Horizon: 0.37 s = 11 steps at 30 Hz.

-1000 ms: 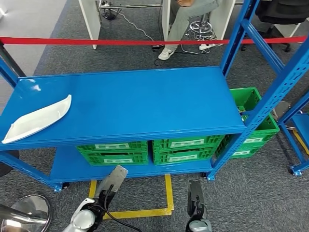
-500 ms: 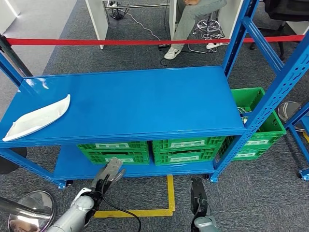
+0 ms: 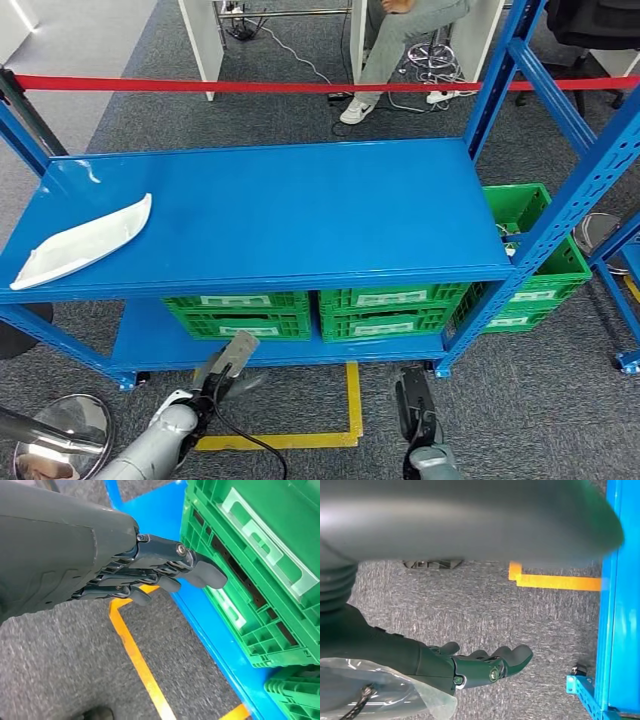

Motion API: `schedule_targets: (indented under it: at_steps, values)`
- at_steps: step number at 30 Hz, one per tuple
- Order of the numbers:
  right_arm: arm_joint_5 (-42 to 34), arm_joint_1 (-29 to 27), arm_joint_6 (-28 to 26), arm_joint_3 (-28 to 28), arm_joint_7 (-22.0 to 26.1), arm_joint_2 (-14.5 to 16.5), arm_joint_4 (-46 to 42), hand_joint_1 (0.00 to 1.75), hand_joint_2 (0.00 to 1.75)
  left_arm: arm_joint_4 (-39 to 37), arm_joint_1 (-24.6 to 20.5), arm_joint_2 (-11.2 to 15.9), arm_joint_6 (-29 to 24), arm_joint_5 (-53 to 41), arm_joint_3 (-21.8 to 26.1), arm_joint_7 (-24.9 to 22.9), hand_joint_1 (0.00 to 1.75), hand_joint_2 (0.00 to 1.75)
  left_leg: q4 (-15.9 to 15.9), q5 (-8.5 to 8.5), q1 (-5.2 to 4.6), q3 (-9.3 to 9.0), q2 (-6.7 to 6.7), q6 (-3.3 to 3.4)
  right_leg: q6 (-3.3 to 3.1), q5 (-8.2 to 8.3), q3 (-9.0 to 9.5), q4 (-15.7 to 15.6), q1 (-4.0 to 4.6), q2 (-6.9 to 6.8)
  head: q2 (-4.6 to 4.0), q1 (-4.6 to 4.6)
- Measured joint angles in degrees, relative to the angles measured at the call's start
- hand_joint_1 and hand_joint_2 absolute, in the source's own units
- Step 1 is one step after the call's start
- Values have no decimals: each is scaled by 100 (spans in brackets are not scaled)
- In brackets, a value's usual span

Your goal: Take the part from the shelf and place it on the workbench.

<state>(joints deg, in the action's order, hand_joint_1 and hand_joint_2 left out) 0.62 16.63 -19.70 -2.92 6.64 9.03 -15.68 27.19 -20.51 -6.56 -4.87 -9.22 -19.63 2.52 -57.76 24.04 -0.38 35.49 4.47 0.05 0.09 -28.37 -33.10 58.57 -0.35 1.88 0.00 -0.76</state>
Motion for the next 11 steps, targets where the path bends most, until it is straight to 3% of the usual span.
schedule_targets:
  at_steps: [11]
  values:
    - [-100, 14, 233, 114, 245, -147, 79, 0, 0, -371, -102, -106, 149, 64, 167, 177, 0, 0, -16, 2, -4, 1, 0, 3, 4, 3, 5, -1, -5, 0, 1, 0]
